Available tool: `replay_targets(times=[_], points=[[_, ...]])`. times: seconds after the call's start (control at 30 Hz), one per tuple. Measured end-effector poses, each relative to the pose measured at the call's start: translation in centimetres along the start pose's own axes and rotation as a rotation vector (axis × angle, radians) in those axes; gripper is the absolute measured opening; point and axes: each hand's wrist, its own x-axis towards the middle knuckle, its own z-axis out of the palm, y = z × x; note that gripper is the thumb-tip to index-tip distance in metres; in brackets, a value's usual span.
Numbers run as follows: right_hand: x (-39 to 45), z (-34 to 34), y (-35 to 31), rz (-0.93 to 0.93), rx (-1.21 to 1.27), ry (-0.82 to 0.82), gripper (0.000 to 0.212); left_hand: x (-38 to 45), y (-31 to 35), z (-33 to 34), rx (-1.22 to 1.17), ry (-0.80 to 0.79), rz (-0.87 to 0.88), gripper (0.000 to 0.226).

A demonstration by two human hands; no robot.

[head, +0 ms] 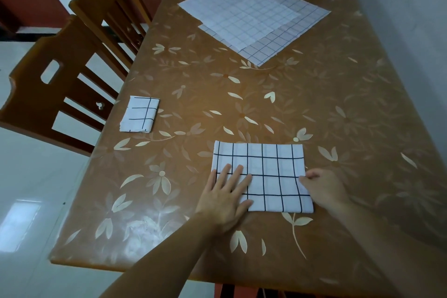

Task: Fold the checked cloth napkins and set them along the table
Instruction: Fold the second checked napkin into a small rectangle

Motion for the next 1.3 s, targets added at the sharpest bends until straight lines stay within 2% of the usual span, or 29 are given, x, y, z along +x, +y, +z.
replay_targets(times=[0.07,0.17,0.23,0.3,0.37,0.47,0.67,0.83,1.0,1.2,1.3], points=[[-0.5,-0.2,-0.2,-0.053,-0.08,0.075,0.015,-0.1,0.0,0.3,0.03,-0.013,-0.006,0.07],[-2.2,1.3,-0.3,-0.364,-0.269,0.347,0.038,0.0,0.0,0.7,0.049,0.009,-0.018,0.068],[-4.7,4.1,-1.8,-0.578,-0.324,0.277,0.053,0.1,0.0,1.0,0.037,0.021,-0.025,0.067],[-6.5,7.6,-3.5,-0.688,-0.365,0.085,0.064,0.1,-0.2,1.4,0.05,0.032,-0.004,0.069],[-7.1,10.4,-4.8,-0.674,-0.371,0.011,0.07,0.0,-0.4,1.7,0.062,0.05,0.019,0.07],[-5.6,11.3,-4.2,-0.557,-0.38,0.05,0.077,0.0,-0.3,2.0,0.034,0.063,-0.003,0.066],[-3.1,8.2,0.2,-0.528,-0.59,0.1,0.075,0.0,0.0,1.6,0.04,0.064,-0.037,0.067],[-2.2,4.6,3.4,-0.47,-0.713,0.052,0.072,-0.3,-0.7,1.1,0.03,0.049,-0.023,0.068],[-1.8,3.7,3.7,-0.477,-0.745,-0.01,0.072,-1.7,-4.0,0.5,0.046,0.034,-0.107,0.073],[-1.9,3.5,3.6,-0.477,-0.752,-0.034,0.076,-2.0,-5.0,-0.2,0.137,-0.004,-0.114,0.089],[-2.1,3.2,2.9,-0.458,-0.791,-0.063,0.072,-1.9,-3.7,-0.7,0.113,0.054,-0.145,0.076]])
